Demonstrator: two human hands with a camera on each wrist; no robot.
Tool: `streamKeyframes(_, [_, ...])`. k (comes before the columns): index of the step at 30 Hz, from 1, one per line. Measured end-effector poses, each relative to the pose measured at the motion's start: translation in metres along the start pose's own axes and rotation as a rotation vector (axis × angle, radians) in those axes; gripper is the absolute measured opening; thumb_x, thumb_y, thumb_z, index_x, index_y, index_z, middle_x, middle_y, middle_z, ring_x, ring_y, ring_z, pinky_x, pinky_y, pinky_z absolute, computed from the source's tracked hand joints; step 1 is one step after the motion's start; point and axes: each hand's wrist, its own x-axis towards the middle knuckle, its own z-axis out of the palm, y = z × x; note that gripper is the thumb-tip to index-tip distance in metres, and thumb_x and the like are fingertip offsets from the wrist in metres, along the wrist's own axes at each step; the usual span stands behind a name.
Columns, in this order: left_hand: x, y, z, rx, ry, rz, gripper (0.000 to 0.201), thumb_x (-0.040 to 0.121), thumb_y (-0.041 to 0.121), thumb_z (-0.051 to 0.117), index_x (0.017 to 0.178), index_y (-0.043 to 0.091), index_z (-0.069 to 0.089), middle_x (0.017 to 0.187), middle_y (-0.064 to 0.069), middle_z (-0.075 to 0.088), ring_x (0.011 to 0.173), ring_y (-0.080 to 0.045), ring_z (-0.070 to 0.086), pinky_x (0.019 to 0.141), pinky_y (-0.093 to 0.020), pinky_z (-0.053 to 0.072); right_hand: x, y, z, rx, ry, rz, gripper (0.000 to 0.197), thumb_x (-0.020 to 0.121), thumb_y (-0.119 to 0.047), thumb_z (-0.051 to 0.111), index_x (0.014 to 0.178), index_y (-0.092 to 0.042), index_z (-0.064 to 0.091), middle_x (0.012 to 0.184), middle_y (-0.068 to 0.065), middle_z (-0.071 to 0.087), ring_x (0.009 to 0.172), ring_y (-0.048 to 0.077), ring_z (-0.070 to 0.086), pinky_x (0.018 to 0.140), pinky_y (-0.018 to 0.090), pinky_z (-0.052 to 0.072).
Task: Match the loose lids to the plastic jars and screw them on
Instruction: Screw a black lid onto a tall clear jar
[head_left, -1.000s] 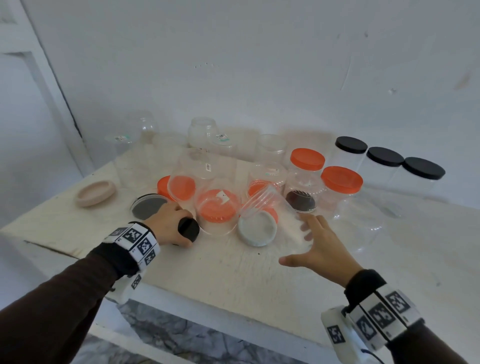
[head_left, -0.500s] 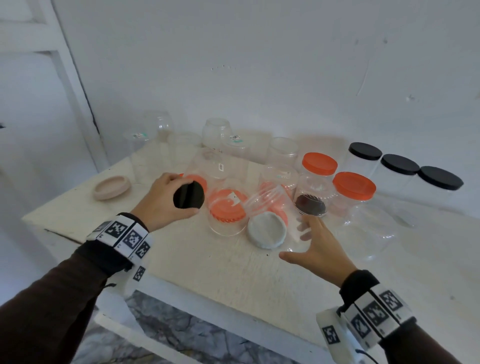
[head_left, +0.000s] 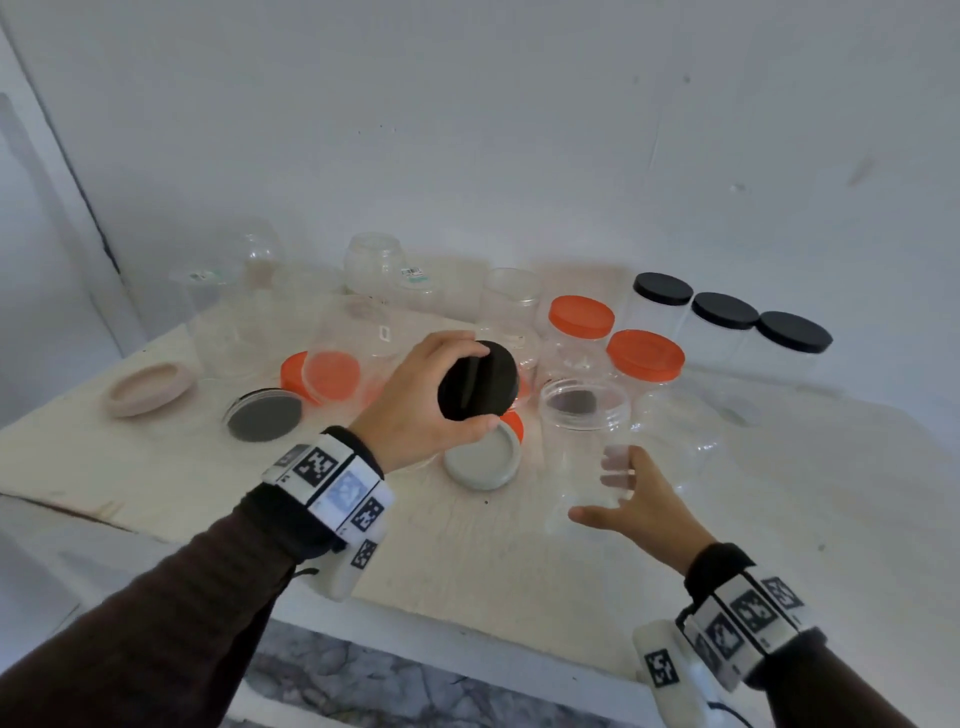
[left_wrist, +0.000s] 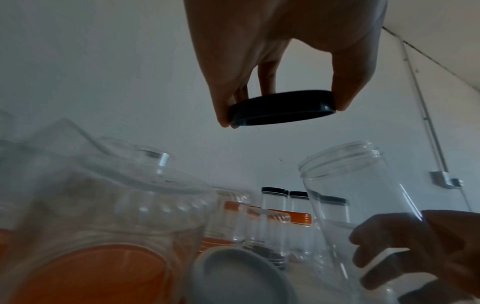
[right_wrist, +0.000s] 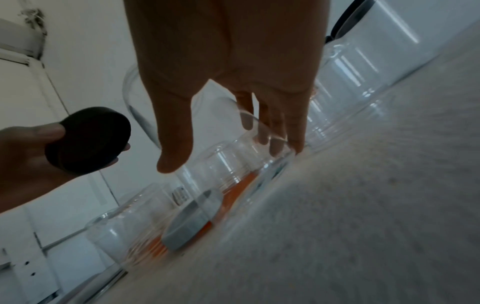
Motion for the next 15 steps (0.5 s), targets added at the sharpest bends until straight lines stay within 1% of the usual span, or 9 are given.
streamKeyframes(2, [0.008, 0.007, 0.015, -0.011, -0.035, 0.008, 0.072, 0.061, 0.054, 0.059, 0.123, 0.020, 0.050, 0.132, 0.002, 0.043, 0.121, -0.008, 0.039, 0.096, -0.002, 0.026, -0.002, 0.005, -0.005, -0.005, -0.001, 0.006, 0.084, 0.062, -0.029, 0.085, 0.129, -0.017, 0.035, 0.125, 0.002, 0.044, 0.112, 0.015, 0.048, 0.086, 0.023, 0.039])
streamKeyframes(4, [0.015, 0.013, 0.029, -0.011, -0.073, 0.014, 0.073, 0.060, 0.056, 0.057, 0.124, 0.021, 0.049, 0.133, 0.002, 0.042, 0.122, -0.010, 0.035, 0.093, 0.001, 0.023, -0.004, 0.010, -0.009, -0.001, 0.000, 0.008, 0.085, 0.064, -0.027, 0.084, 0.129, -0.018, 0.030, 0.126, 0.001, 0.044, 0.115, 0.017, 0.046, 0.089, 0.025, 0.039])
streamKeyframes(6, [0.022, 0.018, 0.041, -0.003, -0.101, 0.025, 0.075, 0.059, 0.057, 0.056, 0.125, 0.021, 0.048, 0.134, 0.001, 0.041, 0.122, -0.010, 0.032, 0.091, 0.002, 0.021, -0.007, 0.014, -0.012, 0.022, -0.005, 0.010, 0.084, 0.066, -0.025, 0.083, 0.126, -0.021, 0.024, 0.126, 0.000, 0.044, 0.116, 0.016, 0.046, 0.091, 0.027, 0.038])
streamKeyframes(8, [0.028, 0.023, 0.052, -0.003, -0.129, 0.038, 0.076, 0.059, 0.058, 0.055, 0.125, 0.020, 0.048, 0.134, 0.002, 0.040, 0.120, -0.009, 0.031, 0.091, 0.000, 0.021, -0.010, 0.015, -0.016, 0.067, -0.008, 0.005, 0.080, 0.068, -0.026, 0.081, 0.122, -0.026, 0.022, 0.126, -0.002, 0.043, 0.117, 0.013, 0.044, 0.093, 0.026, 0.037])
streamKeyframes(10, [0.033, 0.029, 0.061, -0.019, -0.147, 0.048, 0.077, 0.059, 0.058, 0.055, 0.124, 0.020, 0.048, 0.132, 0.003, 0.040, 0.119, -0.007, 0.032, 0.091, -0.003, 0.023, -0.012, 0.014, -0.019, 0.118, 0.016, -0.004, 0.074, 0.069, -0.026, 0.080, 0.119, -0.028, 0.026, 0.124, -0.005, 0.043, 0.117, 0.011, 0.044, 0.091, 0.023, 0.037])
streamKeyframes(12, [0.039, 0.035, 0.069, -0.034, -0.161, 0.059, 0.074, 0.060, 0.056, 0.060, 0.122, 0.019, 0.048, 0.132, 0.003, 0.041, 0.118, -0.007, 0.034, 0.091, -0.003, 0.024, -0.012, 0.014, -0.022, 0.140, 0.067, -0.012, 0.070, 0.068, -0.025, 0.081, 0.118, -0.026, 0.032, 0.122, -0.005, 0.046, 0.114, 0.011, 0.046, 0.085, 0.019, 0.039])
streamKeyframes(14, [0.043, 0.042, 0.075, -0.033, -0.184, 0.059, 0.068, 0.063, 0.049, 0.066, 0.121, 0.019, 0.048, 0.131, 0.002, 0.043, 0.116, -0.007, 0.036, 0.088, -0.002, 0.026, -0.011, 0.015, -0.023, 0.154, 0.108, -0.025, 0.070, 0.065, -0.023, 0.083, 0.117, -0.024, 0.037, 0.119, -0.006, 0.049, 0.111, 0.011, 0.049, 0.080, 0.016, 0.042])
streamKeyframes(15, [0.046, 0.045, 0.078, -0.029, -0.196, 0.064, 0.065, 0.064, 0.046, 0.067, 0.121, 0.018, 0.048, 0.130, 0.002, 0.044, 0.115, -0.007, 0.036, 0.087, -0.003, 0.027, -0.009, 0.015, -0.023, 0.158, 0.115, -0.034, 0.070, 0.064, -0.023, 0.084, 0.117, -0.024, 0.039, 0.118, -0.006, 0.050, 0.110, 0.011, 0.050, 0.079, 0.016, 0.043])
